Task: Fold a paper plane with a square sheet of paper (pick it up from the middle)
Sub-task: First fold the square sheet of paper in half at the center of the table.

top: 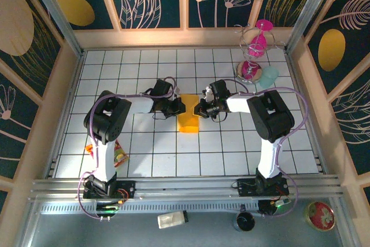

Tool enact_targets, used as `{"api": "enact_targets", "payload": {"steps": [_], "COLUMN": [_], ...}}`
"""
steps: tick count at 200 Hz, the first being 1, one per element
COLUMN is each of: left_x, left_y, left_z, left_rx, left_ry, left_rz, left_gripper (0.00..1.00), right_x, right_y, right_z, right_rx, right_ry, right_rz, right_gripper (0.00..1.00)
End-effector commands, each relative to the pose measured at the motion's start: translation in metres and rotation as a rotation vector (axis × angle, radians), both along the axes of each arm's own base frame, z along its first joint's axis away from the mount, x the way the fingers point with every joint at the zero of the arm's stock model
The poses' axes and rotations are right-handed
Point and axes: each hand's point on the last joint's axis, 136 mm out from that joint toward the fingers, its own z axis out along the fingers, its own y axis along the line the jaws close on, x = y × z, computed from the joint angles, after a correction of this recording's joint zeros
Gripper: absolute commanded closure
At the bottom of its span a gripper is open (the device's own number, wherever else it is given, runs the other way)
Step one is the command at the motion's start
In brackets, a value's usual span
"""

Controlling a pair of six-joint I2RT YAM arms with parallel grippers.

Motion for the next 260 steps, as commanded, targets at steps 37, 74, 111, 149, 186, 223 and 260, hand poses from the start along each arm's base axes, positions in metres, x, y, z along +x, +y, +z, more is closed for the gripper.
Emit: {"api": "enact_targets", "payload": {"steps": [37, 74, 111, 149, 186, 223, 260], "left_x": [0.025, 0.041, 0.036, 0.030, 0.031, 0.040, 0.052], "left_y": [0.067, 0.058, -0.002, -0.012, -0.011, -0.001, 0.028], "left_z": [-0.024, 0.008, 0.048, 0.035, 0.016, 0.000, -0.018], "left_rx": [0.113, 0.082, -0.082, -0.106, -0.071, 0.024, 0.083], "left_ry": [0.047, -0.013, -0.072, -0.039, -0.010, -0.016, -0.005], "left_rz": [0.146, 0.172, 0.122, 0.120, 0.112, 0.120, 0.169], "left_gripper": [0.94, 0.97, 0.97, 0.96, 0.95, 0.95, 0.95], "right_x": [-0.087, -0.086, -0.086, -0.088, -0.088, -0.090, -0.092], "right_y": [-0.100, -0.099, -0.098, -0.099, -0.099, -0.103, -0.106], "right_z": [-0.132, -0.132, -0.131, -0.133, -0.134, -0.135, -0.136], "right_rx": [-0.571, -0.570, -0.569, -0.571, -0.572, -0.587, -0.606], "right_ry": [0.266, 0.265, 0.263, 0.270, 0.272, 0.275, 0.273], "right_rz": [-0.018, -0.010, -0.012, -0.012, -0.015, -0.014, -0.008], "right_gripper": [1.00, 1.00, 1.00, 1.00, 1.00, 1.00, 1.00]}}
